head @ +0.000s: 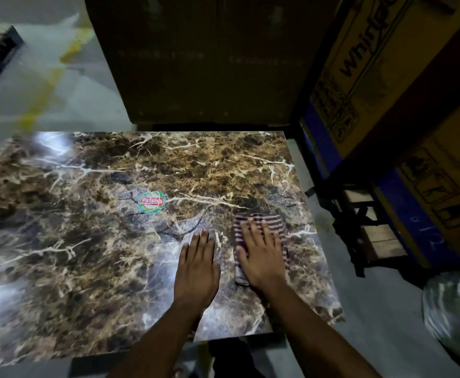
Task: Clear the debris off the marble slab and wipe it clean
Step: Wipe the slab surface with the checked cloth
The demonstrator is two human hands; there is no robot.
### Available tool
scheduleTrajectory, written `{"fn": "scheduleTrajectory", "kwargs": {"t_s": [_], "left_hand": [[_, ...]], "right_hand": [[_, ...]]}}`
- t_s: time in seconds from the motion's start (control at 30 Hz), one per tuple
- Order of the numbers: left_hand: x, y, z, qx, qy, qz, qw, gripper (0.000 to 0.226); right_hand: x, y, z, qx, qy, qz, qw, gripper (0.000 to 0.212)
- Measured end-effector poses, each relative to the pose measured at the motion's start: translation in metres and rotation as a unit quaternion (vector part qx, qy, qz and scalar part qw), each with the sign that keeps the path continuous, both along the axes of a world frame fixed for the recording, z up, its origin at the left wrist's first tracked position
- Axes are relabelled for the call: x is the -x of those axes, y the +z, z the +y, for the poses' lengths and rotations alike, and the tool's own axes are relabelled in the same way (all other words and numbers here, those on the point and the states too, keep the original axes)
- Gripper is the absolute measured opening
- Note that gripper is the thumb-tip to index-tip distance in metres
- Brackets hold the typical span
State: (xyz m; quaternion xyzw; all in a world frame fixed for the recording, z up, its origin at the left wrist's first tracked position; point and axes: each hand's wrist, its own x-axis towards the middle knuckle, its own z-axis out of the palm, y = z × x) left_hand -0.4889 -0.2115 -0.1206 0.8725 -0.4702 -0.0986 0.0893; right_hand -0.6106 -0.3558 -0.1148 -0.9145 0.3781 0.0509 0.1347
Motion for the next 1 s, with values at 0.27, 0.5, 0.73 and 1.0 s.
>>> {"fn": "scheduleTrajectory", "kwargs": {"t_s": [0.27,0.5,0.73,1.0], "left_hand": [[-0.031,0.004,-0.063,-0.008,0.004,0.009,1.0,0.056],[-0.052,0.005,-0.114,0.003,0.005,0.02,1.0,0.058],[-0.071,0.0,-0.144,0.019,0.016,0.01,1.0,0.058],[-0.099,-0.004,-0.185,0.024,0.035,0.003,0.999,0.059]], "right_hand": [[-0.008,-0.005,-0.072,0.018,0.009,-0.005,1.0,0.066],[-0.023,-0.004,-0.095,0.019,0.099,-0.011,0.995,0.062],[-0.098,-0.005,-0.139,0.009,0.066,-0.011,0.998,0.065],[-0.14,-0.011,-0.196,0.022,0.042,-0.01,0.999,0.066]]}}
